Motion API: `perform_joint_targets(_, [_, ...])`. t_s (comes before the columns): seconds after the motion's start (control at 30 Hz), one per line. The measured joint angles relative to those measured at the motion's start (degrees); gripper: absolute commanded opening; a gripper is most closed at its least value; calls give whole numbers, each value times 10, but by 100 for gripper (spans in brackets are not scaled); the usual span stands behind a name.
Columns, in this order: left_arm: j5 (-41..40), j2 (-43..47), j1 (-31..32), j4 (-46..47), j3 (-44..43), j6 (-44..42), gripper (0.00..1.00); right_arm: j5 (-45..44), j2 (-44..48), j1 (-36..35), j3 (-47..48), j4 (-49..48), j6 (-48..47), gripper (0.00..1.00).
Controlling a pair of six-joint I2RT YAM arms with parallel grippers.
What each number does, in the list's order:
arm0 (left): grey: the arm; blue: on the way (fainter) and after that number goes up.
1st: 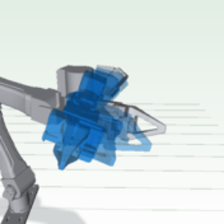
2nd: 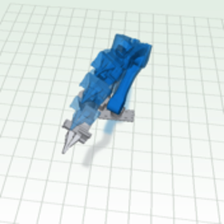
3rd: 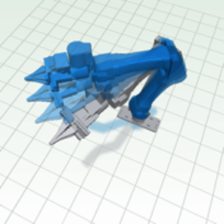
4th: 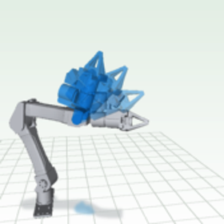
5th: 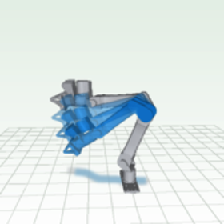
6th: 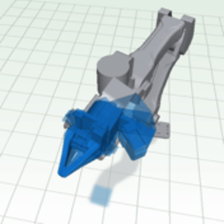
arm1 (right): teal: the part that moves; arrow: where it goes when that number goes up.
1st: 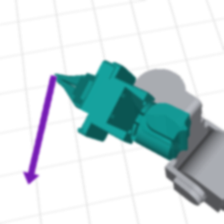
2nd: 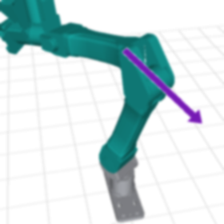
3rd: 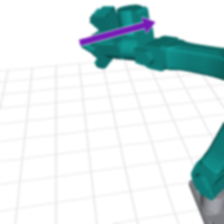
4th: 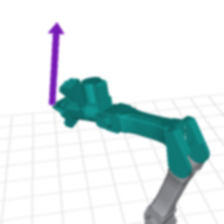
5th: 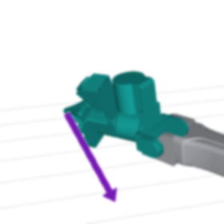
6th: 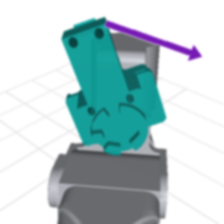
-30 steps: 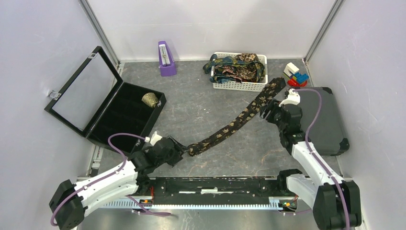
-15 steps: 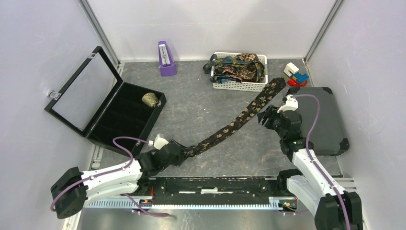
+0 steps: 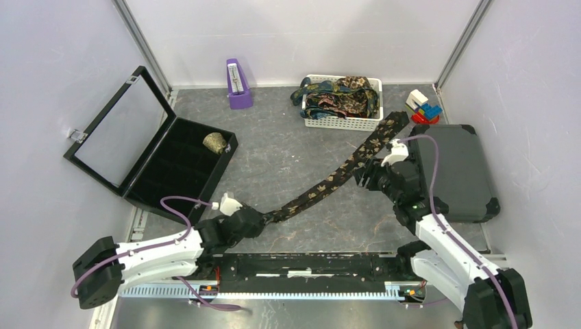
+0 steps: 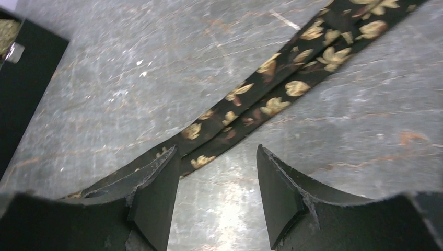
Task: Roll the ties
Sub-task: Roll the tie at the center of the board.
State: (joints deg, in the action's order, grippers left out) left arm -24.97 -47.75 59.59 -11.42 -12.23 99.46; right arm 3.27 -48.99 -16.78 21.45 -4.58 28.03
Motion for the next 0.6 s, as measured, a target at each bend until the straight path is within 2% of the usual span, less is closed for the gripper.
perform_joint_targets(0.13, [-10,23,2,-3,1,-8,2,-12,-5,-61,0,-1,11,60])
perform_joint_targets(0.3, [-52,78,5,-7,3,-100,2,-54,-49,-171,3,-12,27,59])
perform_joint_targets(0.43, [-70,113,7,-29,3,-160,2,-91,-120,-266,33,-18,38,57])
perform_joint_targets(0.6, [-81,133,7,-100,4,-178,2,-118,-231,-349,116,-35,41,52])
